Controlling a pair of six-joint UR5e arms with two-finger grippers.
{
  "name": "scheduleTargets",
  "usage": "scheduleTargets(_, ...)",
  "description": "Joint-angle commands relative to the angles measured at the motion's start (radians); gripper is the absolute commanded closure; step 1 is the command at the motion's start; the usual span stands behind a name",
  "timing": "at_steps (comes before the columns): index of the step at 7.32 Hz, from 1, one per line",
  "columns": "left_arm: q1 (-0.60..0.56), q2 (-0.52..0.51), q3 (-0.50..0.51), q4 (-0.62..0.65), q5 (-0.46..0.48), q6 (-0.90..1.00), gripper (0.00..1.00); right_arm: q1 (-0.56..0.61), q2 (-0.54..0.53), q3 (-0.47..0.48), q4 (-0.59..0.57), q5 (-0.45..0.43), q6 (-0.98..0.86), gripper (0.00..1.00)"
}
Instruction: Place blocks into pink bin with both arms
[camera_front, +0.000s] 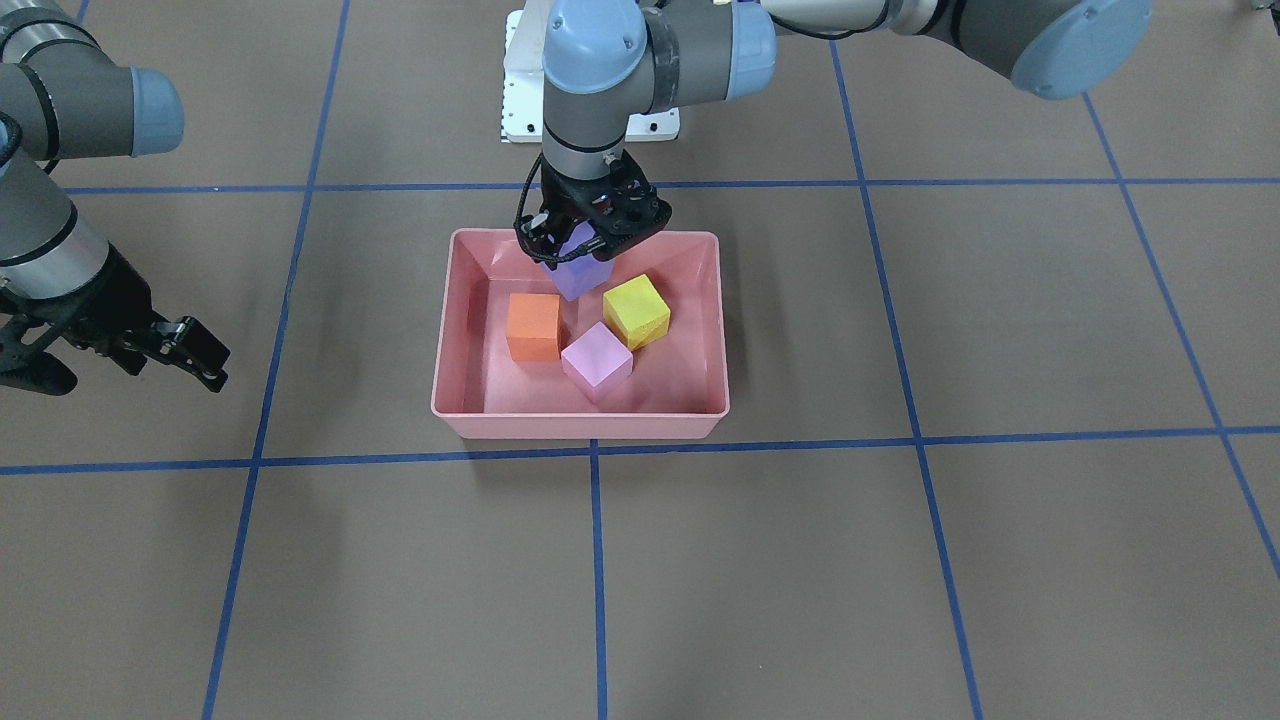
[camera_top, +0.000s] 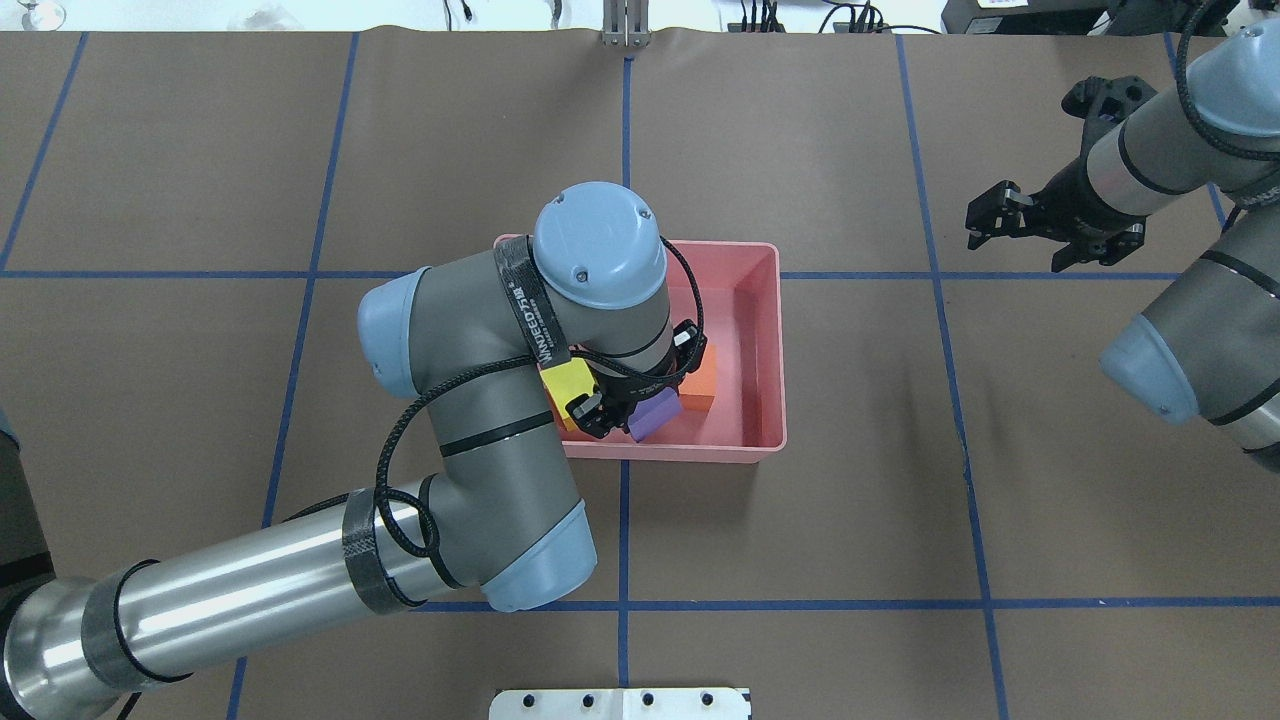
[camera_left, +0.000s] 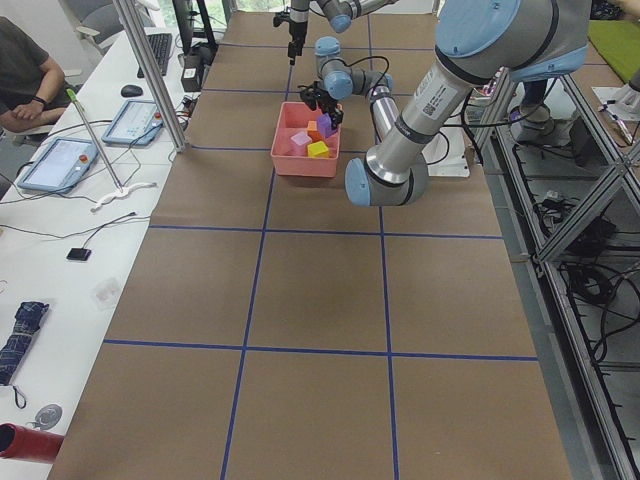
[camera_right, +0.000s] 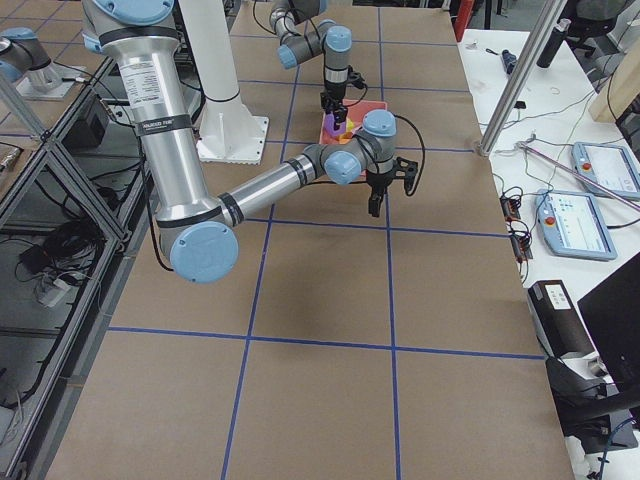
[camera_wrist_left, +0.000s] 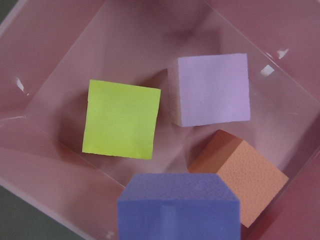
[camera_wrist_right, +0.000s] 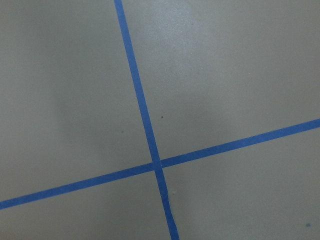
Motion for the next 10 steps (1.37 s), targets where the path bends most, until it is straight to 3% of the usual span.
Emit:
scheduleTargets(1, 0.004, 0.0, 0.003, 0.001, 0.005, 0.003, 0.0, 0.0, 0.0, 0.001, 0.0, 0.0, 0.0, 0.0)
scheduleTargets(4, -0.079, 0.004, -0.076, 0.011, -0.005, 0.032, 0.0, 0.014, -0.005, 0.004, 0.0, 0.008, -0.002, 0.0)
scheduleTargets(5, -0.138, 0.083, -0.165, 0.027, -0.034, 0.14, 0.0, 0.07, -0.029, -0.001, -0.002, 0.059, -0.079, 0.0)
scheduleTargets(7, -0.261, 0.479, -0.444, 0.018, -0.082, 0.489, 0.0, 0.218, -0.106, -0.01, -0.009, 0.138, -0.342, 0.0)
scheduleTargets(8, -0.372, 0.615, -0.504, 0.015, -0.105, 0.69, 0.0, 0.295, -0.144, -0.028, -0.011, 0.197, -0.451, 0.0)
scheduleTargets(10, -0.66, 0.755, -0.447, 0.015, -0.305, 1.209, 0.0, 0.394, -0.213, -0.059, -0.014, 0.218, -0.686, 0.0)
